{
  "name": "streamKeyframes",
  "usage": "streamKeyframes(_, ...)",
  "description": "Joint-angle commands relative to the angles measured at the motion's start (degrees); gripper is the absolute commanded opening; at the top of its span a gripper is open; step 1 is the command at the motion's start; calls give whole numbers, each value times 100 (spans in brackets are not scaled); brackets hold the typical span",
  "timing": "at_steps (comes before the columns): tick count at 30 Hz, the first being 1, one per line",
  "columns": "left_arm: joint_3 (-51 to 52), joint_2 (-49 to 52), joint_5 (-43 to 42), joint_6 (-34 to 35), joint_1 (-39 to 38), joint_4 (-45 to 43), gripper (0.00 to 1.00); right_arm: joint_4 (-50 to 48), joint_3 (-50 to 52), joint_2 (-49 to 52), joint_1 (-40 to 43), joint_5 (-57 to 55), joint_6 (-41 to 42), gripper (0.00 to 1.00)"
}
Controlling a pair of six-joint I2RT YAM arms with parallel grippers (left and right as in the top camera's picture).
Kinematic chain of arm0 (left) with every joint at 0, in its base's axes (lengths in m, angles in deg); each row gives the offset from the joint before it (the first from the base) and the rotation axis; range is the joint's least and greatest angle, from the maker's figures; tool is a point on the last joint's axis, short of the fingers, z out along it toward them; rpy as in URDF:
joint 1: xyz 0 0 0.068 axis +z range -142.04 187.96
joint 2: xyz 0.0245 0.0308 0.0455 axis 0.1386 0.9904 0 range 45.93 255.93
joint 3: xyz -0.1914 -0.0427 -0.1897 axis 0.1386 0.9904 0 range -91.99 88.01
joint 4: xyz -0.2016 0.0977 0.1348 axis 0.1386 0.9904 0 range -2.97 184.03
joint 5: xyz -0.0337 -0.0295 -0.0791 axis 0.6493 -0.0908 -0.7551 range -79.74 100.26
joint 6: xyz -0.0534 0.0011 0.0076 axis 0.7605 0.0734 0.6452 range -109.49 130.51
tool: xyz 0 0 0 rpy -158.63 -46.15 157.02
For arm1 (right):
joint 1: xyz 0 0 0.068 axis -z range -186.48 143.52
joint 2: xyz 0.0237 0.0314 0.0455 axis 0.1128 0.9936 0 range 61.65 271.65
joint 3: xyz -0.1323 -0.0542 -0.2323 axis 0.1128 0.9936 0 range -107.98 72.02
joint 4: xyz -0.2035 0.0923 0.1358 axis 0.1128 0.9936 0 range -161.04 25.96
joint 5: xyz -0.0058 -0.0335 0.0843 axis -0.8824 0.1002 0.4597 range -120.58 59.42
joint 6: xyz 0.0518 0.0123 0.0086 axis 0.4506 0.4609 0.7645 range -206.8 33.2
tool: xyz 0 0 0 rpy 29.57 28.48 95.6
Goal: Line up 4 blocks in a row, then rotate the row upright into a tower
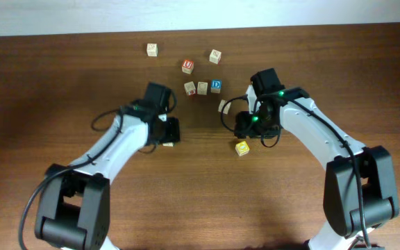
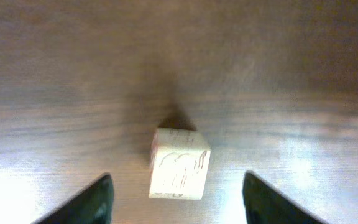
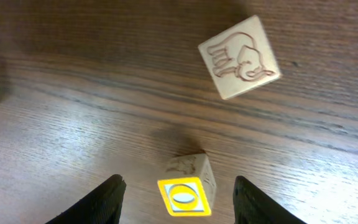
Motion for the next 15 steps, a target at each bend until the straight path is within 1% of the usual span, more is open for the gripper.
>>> streamKeyframes(1,-1270,-11,195,-223,352,691,72,-7,127,44,-343,-260,55,56)
streamKeyframes(3,-1718,-11,258,-310,619,973,73,-2,197,44,-404,-498,177,55)
streamKeyframes(6,-1790,-9,299,-310,968,970,77,-7,216,55,-404,-918,175,53)
streamKeyframes(9,-1790,-9,299,-308,1202,1023,79,-57,260,243,-409,-903,133,52)
streamKeyframes(11,-1790,-9,302,-308,1257,1029,80,-52,260,409,-411,-702,85,52)
streamKeyframes(13,-1790,-9,302,-308,1270,1025,81,-13,260,498,-411,-612,-22,48)
streamKeyframes(15,-1790,-9,302,-308,1270,1025,82,2,260,503,-411,-616,-22,37)
